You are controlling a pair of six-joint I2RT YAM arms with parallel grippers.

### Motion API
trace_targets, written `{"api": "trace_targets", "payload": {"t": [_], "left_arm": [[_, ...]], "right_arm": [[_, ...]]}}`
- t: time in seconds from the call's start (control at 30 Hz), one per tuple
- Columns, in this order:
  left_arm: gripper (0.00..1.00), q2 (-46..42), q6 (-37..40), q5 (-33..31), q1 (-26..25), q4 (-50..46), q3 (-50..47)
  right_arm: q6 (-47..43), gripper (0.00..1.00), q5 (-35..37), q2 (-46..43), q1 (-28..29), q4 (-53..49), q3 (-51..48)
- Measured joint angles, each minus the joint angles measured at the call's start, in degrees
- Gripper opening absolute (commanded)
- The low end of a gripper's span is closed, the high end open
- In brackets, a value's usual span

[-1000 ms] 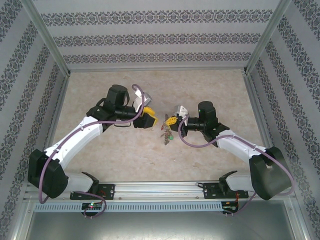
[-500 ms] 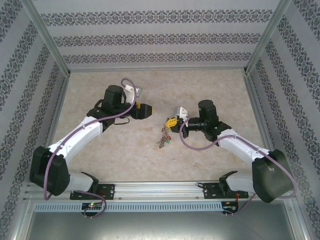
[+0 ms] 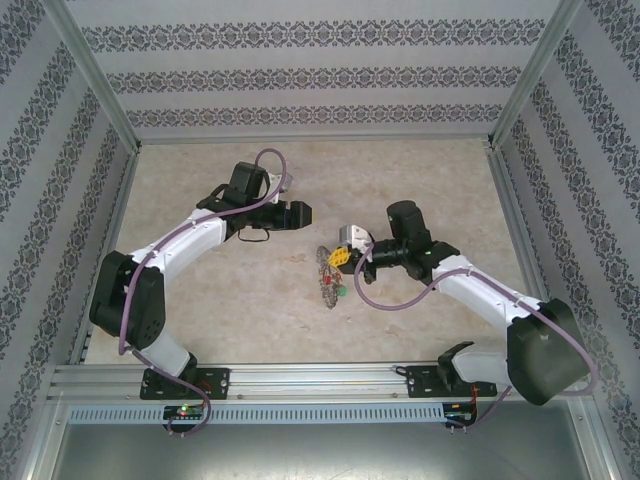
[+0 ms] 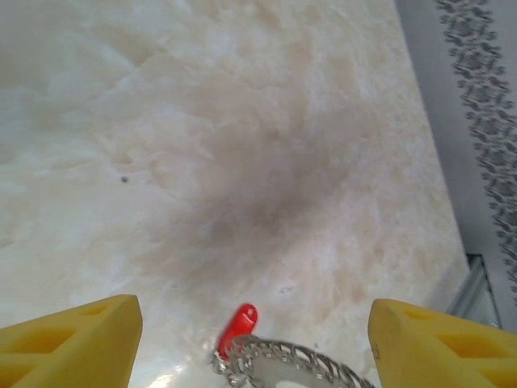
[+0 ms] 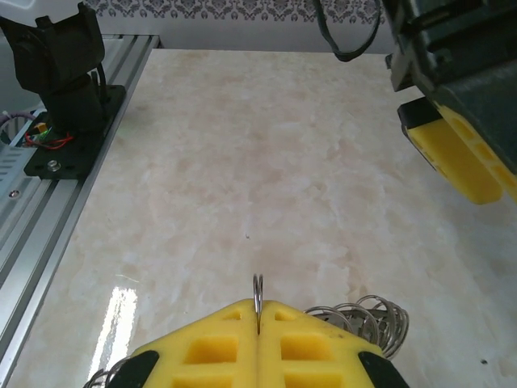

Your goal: Put the keys on the keyring

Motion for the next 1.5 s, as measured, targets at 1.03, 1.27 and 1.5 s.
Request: {"api": "trace_targets", "payload": {"t": [1.03,1.27,1.5], "left_arm": [[0.75,-7.48,-1.90,-16.00,1.62,-2.71,-4.50],[0.75,-8.81,-1.90,-15.93,1.70,-2.73,-8.72],[0.74,-10.47,-4.50,-14.49,1.70,-2.58,-15.74]], "right_arm": [[19.04,0.13,16.55,6.23,3.43,10.75,-9.42],[23.82,0.29,17.86,-2.01,5.33,9.44,-14.64],[41.42,0.45,28.24,-5.66,1.33,5.01,-14.60]]}}
